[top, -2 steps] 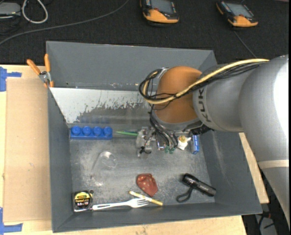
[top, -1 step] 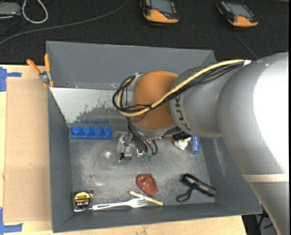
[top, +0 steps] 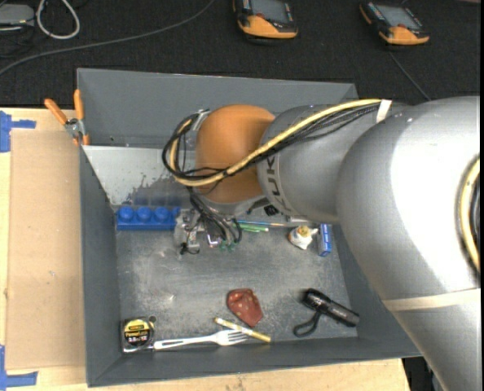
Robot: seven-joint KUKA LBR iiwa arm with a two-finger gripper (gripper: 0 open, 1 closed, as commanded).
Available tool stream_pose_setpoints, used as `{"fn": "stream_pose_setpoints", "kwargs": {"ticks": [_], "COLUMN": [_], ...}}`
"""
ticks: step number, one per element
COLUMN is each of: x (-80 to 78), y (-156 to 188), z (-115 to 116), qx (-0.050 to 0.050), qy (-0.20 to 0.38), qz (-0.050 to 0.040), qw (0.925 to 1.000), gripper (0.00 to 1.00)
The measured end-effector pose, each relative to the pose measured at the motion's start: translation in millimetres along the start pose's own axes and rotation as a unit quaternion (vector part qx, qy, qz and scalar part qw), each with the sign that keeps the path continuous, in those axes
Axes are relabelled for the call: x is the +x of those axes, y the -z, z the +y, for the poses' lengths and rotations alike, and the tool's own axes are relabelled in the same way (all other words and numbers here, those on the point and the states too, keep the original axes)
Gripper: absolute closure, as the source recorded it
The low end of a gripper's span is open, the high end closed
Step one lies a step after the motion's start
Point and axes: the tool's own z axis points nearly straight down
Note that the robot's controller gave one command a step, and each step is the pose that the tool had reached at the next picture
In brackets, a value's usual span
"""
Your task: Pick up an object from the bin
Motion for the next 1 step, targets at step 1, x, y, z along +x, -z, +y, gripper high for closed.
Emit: {"fn": "stream_pose_setpoints", "kwargs": {"ticks": [1], "x": [25.5], "y": [60.8], "z": [-37.1], "qx": [0.000], "qy": [-0.029], "qz": [0.0065], "qw": [0.9996], "gripper": [1.00]}}
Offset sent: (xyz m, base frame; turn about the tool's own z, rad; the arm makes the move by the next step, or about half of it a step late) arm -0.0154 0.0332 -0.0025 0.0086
